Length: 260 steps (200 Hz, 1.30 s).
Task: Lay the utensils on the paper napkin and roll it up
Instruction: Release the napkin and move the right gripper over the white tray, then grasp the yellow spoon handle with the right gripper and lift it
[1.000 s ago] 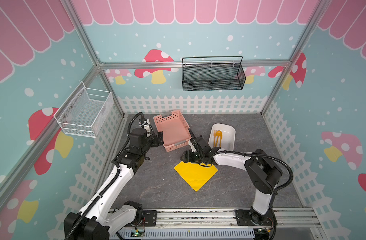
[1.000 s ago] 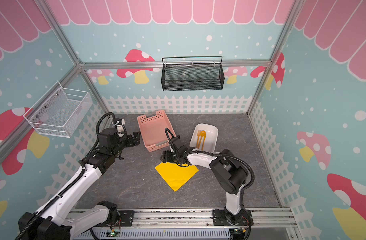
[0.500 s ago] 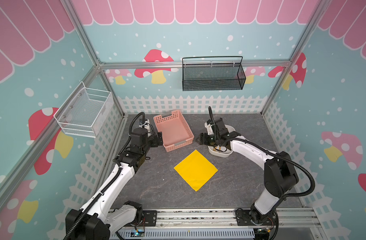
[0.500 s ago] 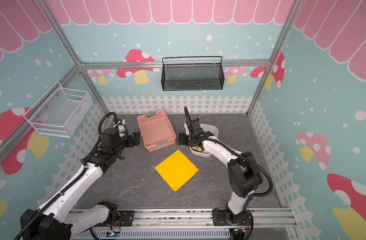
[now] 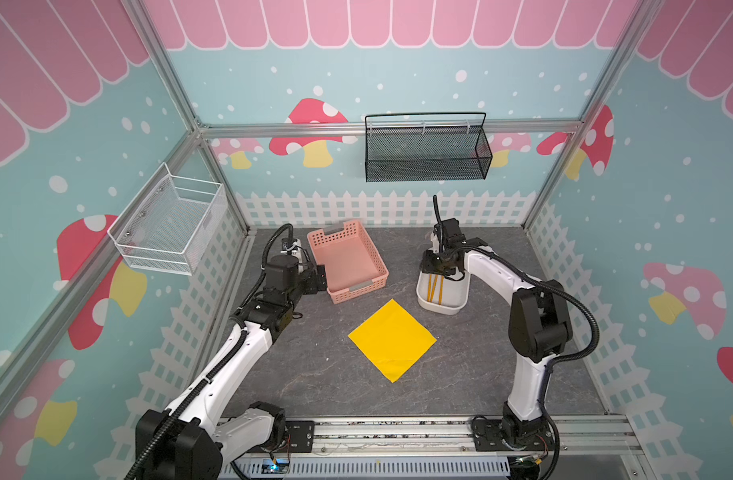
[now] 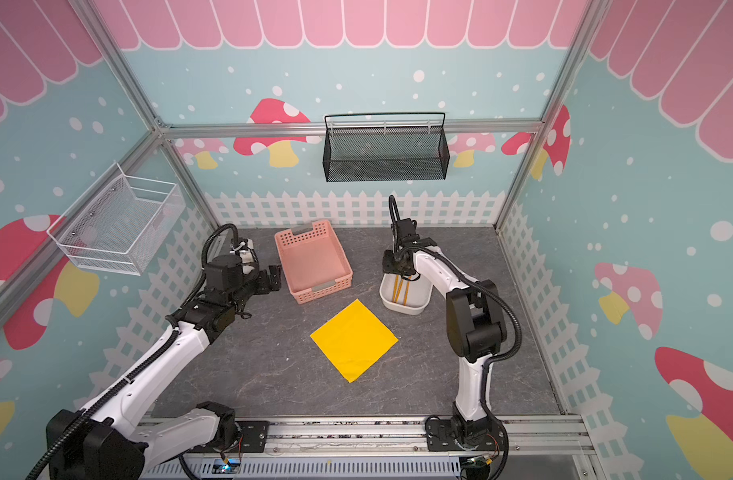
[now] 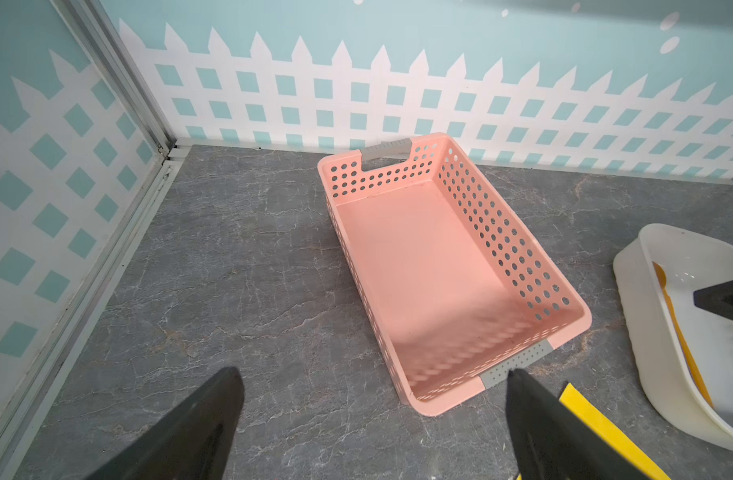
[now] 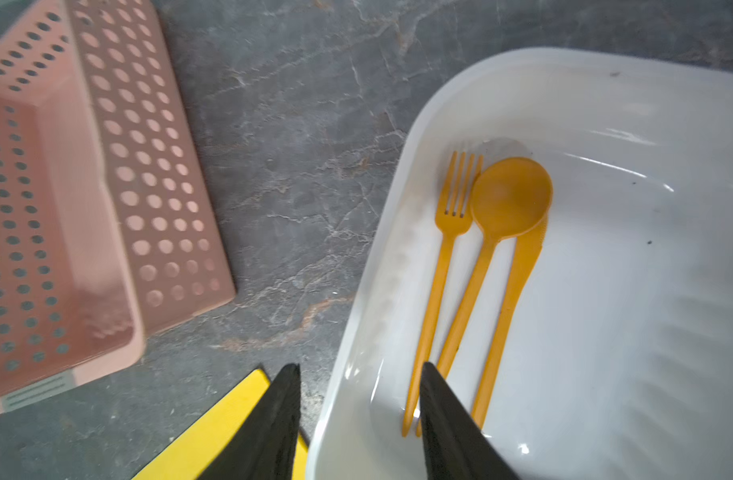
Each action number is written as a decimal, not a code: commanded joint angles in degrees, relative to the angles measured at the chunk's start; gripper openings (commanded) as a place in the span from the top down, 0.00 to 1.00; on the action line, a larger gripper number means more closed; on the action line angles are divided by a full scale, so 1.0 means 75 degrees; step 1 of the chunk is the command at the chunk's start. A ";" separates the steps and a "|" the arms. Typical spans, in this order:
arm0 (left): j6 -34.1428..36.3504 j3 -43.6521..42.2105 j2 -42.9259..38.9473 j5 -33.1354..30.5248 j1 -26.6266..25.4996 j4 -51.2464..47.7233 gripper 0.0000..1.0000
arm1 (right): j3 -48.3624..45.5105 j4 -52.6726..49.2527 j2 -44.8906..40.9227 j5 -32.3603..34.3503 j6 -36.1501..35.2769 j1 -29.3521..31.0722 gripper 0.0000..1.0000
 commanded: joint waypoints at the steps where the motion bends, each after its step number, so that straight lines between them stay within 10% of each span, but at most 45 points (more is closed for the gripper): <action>1: 0.0090 -0.0056 -0.0116 -0.0165 0.0050 -0.0008 0.00 | 0.0369 -0.0397 0.0349 0.0174 0.0095 -0.0191 0.56; 83: 0.0163 -0.0091 -0.0224 -0.0252 0.0137 0.0116 0.00 | 0.1106 -0.0602 0.1317 0.0756 0.0557 -0.0360 0.74; 260: -0.0262 -0.0106 -0.0316 0.0192 0.0702 0.0184 0.00 | 0.1048 -0.0848 0.1965 0.1236 0.1298 -0.0121 0.80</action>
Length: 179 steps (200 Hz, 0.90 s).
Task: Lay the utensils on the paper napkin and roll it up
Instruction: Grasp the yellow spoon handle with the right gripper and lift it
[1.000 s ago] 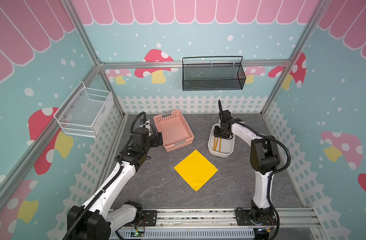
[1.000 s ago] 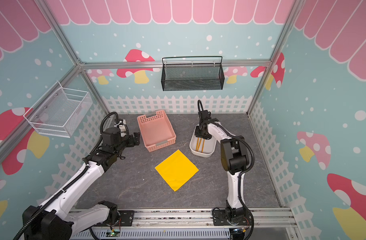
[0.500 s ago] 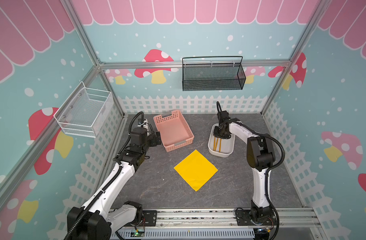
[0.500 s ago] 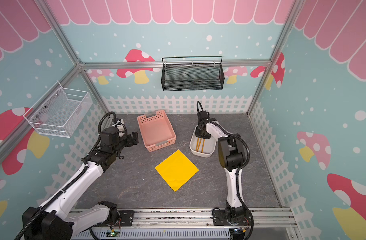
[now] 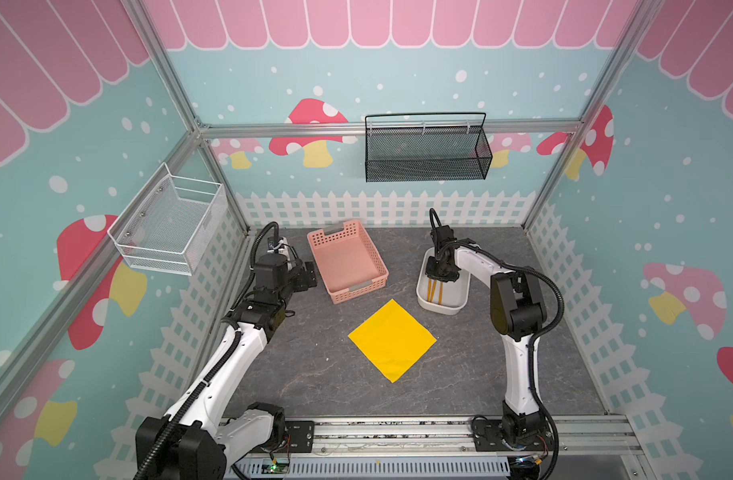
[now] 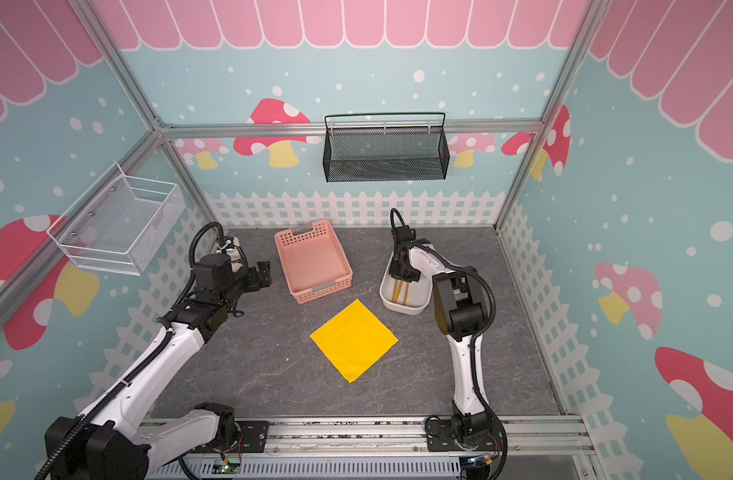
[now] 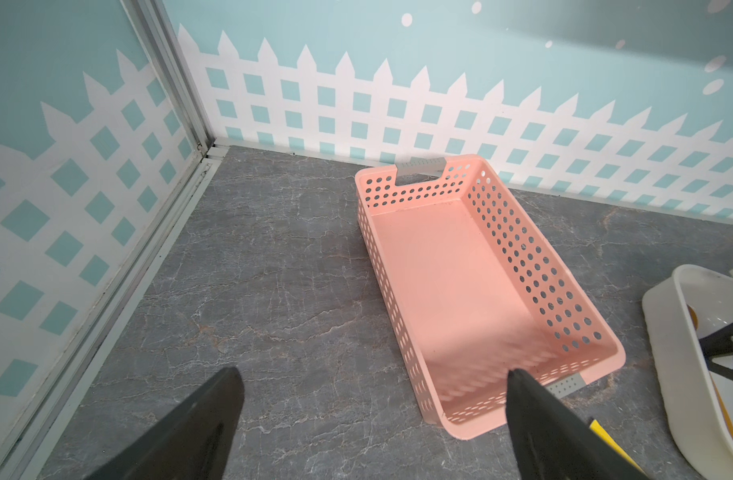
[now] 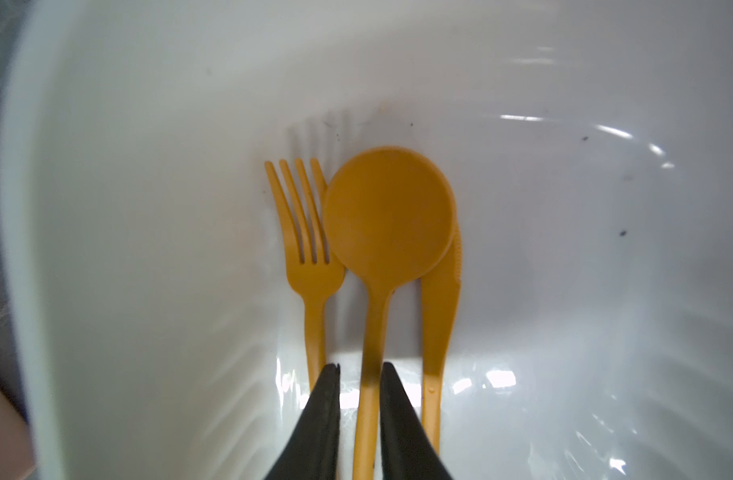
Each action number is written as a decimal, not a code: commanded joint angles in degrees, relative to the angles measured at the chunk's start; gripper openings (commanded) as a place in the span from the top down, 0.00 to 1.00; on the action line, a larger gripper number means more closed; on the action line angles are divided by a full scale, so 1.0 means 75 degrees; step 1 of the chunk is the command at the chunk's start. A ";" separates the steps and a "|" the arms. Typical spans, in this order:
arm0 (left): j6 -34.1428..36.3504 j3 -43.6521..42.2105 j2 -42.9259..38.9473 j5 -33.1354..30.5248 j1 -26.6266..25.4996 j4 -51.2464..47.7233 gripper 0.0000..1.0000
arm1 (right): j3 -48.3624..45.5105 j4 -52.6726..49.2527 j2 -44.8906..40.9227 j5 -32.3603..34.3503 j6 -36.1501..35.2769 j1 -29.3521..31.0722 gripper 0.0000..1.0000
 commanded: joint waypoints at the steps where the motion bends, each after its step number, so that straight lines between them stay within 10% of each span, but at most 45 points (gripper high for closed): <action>1: -0.0074 -0.0090 -0.0179 0.0088 0.0063 0.0125 0.00 | 0.0054 -0.0199 0.0290 0.0204 0.0230 0.0072 0.80; 179: -0.0080 -0.0107 -0.0212 0.0071 0.0109 0.0104 0.00 | 0.0136 -0.0296 0.0270 0.0608 0.0261 0.0129 0.90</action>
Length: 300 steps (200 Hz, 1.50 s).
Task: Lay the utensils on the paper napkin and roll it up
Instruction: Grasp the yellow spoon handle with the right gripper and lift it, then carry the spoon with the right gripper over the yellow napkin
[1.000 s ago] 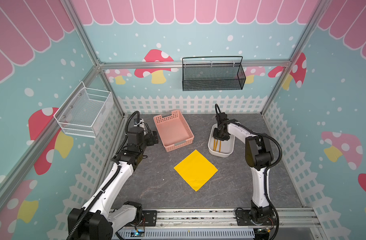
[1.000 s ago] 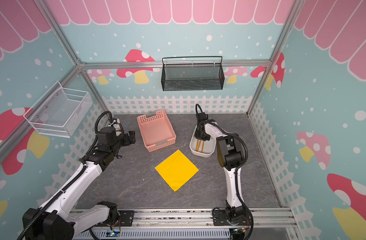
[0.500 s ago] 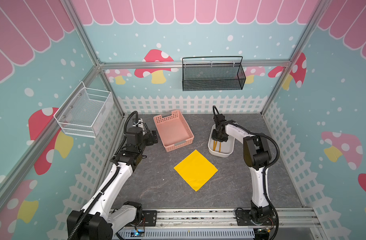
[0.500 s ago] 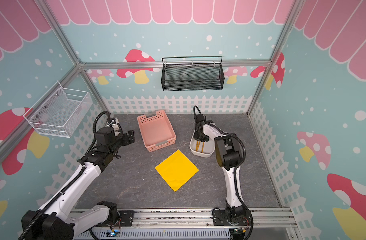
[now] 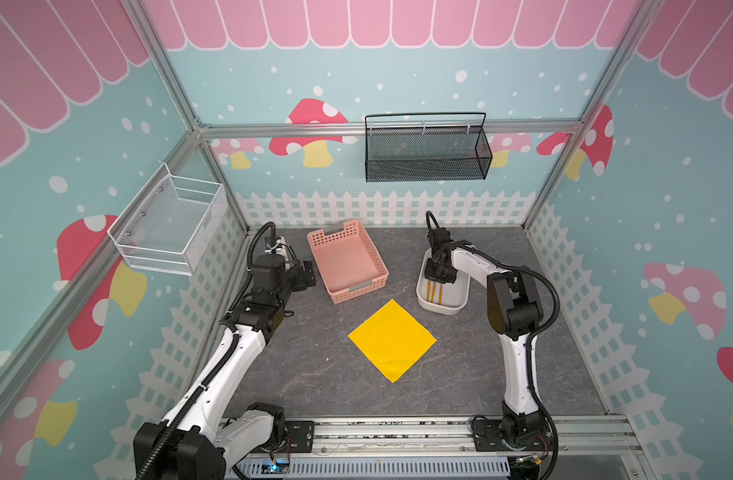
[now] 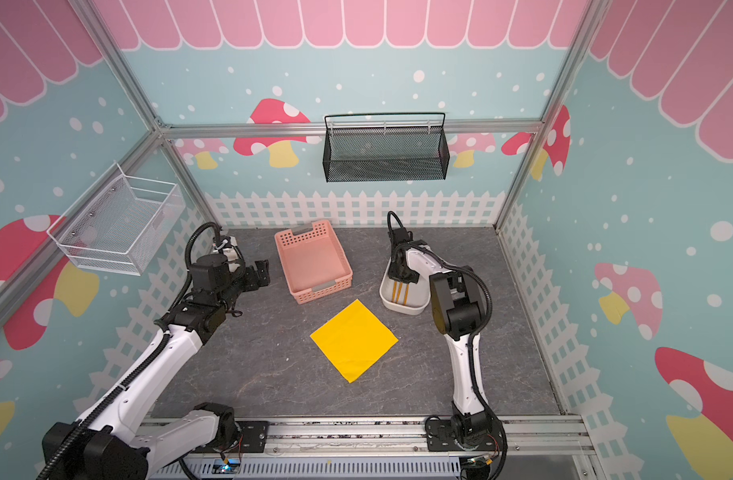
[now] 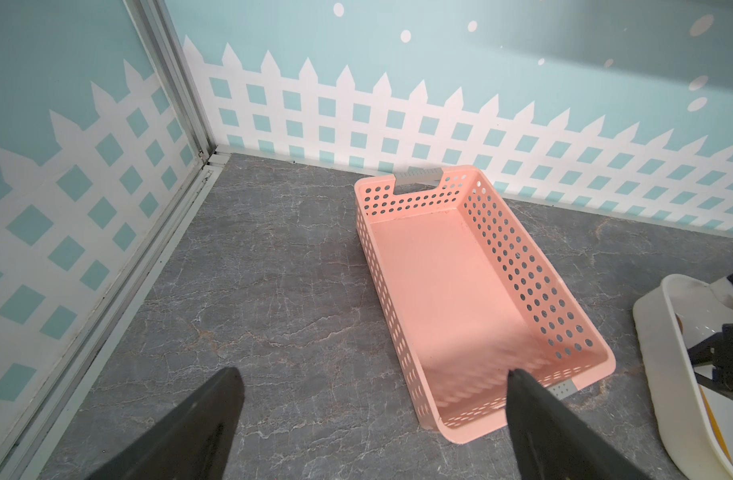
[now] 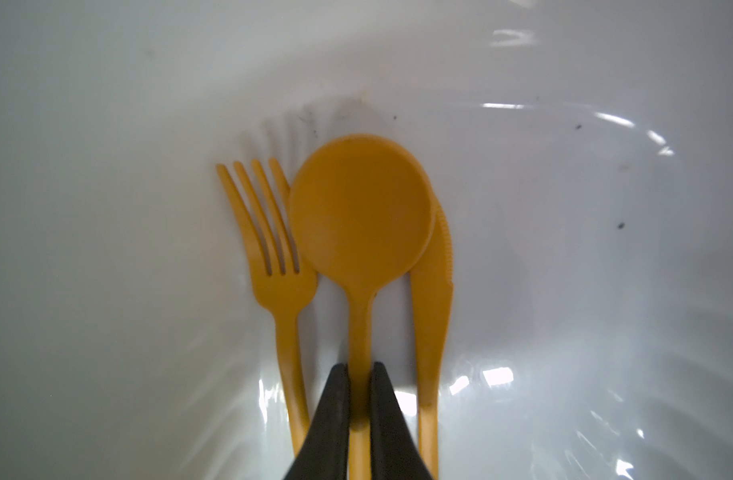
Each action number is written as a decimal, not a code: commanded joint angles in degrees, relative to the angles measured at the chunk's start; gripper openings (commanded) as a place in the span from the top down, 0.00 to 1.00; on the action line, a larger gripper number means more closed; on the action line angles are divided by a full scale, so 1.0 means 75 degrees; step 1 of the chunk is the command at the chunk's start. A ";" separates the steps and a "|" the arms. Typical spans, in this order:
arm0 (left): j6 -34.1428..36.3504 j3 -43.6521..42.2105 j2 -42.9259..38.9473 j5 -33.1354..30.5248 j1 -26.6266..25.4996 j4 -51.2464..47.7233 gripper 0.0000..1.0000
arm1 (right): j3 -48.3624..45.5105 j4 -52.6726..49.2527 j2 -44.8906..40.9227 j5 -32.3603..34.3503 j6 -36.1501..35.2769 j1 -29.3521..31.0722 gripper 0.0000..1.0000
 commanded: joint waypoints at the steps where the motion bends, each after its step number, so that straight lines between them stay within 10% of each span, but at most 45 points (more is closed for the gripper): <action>1: -0.0042 -0.0101 -0.0088 0.0049 0.0057 0.0048 0.00 | 0.0104 -0.0281 0.0106 0.0183 0.0031 0.0054 0.90; 177: -0.0168 -0.0077 0.0040 0.0259 0.0112 0.0058 0.00 | -0.0015 -0.0972 -0.1871 0.0323 -0.0339 0.0171 0.94; 300: -0.0662 -0.0078 0.0337 0.1077 -0.0017 0.0053 0.00 | -0.1704 -0.0838 -0.3064 0.0300 0.1399 0.2730 0.95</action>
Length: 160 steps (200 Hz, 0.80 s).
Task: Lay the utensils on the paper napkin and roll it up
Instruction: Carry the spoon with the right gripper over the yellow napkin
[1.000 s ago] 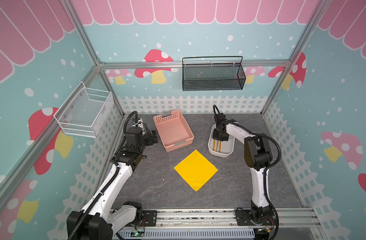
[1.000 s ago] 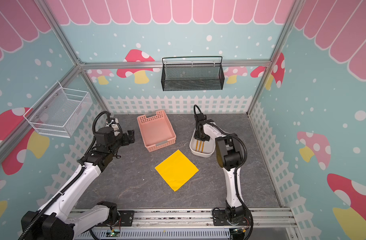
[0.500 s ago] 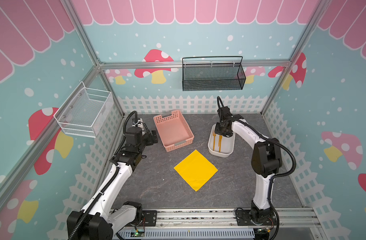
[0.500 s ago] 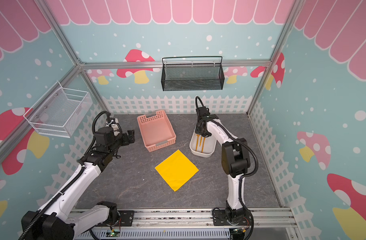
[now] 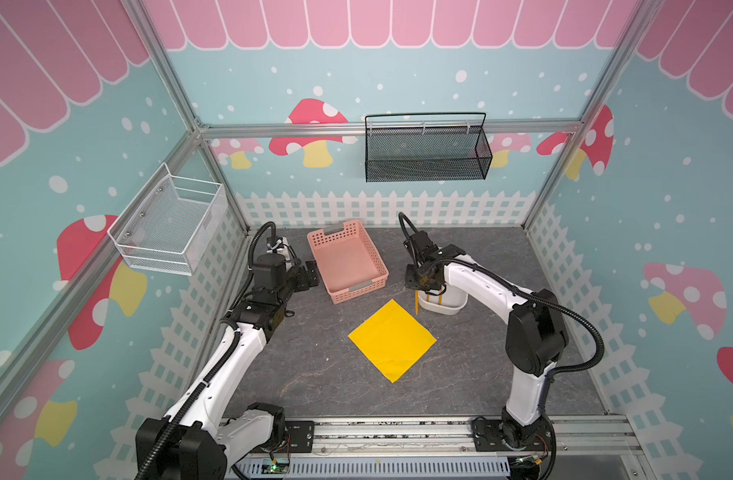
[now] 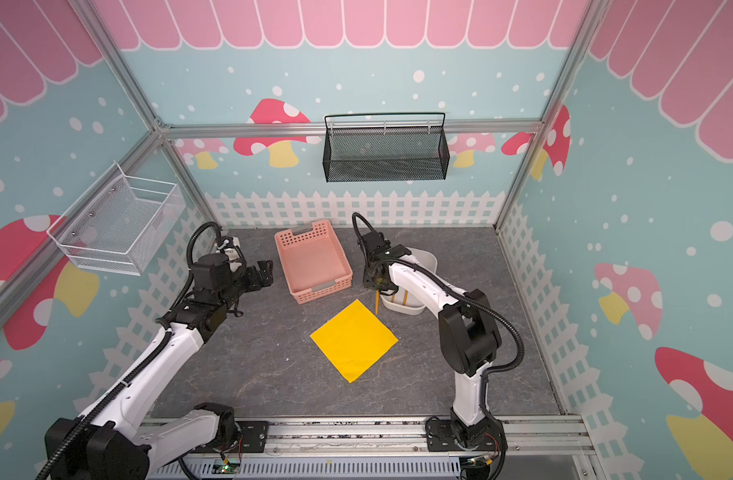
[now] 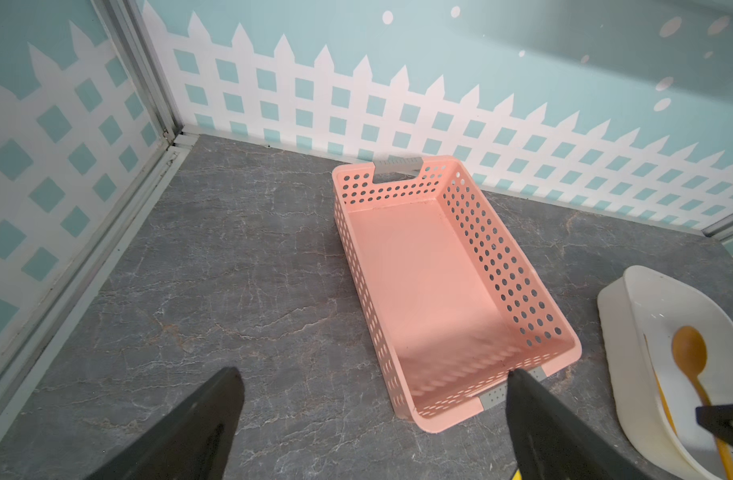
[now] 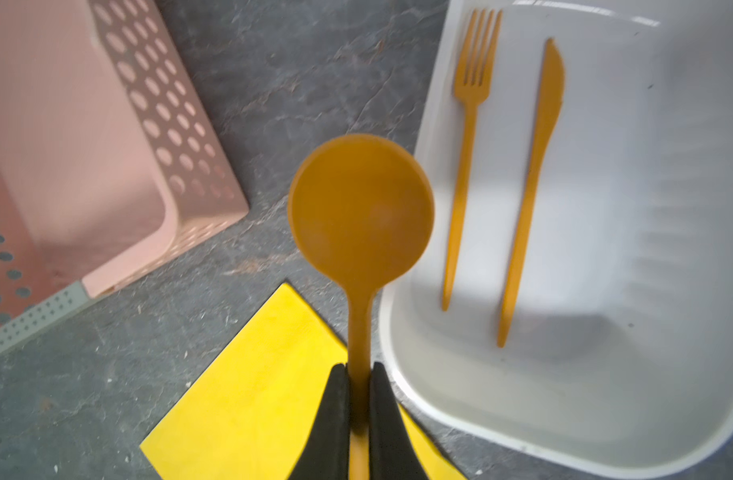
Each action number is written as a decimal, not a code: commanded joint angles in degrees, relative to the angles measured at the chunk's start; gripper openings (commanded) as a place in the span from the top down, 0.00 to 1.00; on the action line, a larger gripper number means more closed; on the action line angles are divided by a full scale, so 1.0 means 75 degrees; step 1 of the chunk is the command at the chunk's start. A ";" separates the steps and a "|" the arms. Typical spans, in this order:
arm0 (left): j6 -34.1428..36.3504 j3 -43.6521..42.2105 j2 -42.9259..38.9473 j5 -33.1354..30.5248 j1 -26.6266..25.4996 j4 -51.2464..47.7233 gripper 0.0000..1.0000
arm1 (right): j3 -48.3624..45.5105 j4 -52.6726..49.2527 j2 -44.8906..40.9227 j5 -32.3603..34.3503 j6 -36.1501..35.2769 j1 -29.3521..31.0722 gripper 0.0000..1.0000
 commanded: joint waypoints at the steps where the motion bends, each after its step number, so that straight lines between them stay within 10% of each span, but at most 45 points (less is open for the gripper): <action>1: -0.0269 -0.0080 0.0154 0.0419 -0.0052 0.0062 0.00 | -0.0408 -0.0023 -0.0377 -0.0036 0.0788 0.0461 0.95; 160: -0.0550 0.0078 0.0205 0.0993 -0.0061 -0.0140 0.00 | -0.1946 0.1417 -0.0055 -0.0448 0.2331 0.2293 0.96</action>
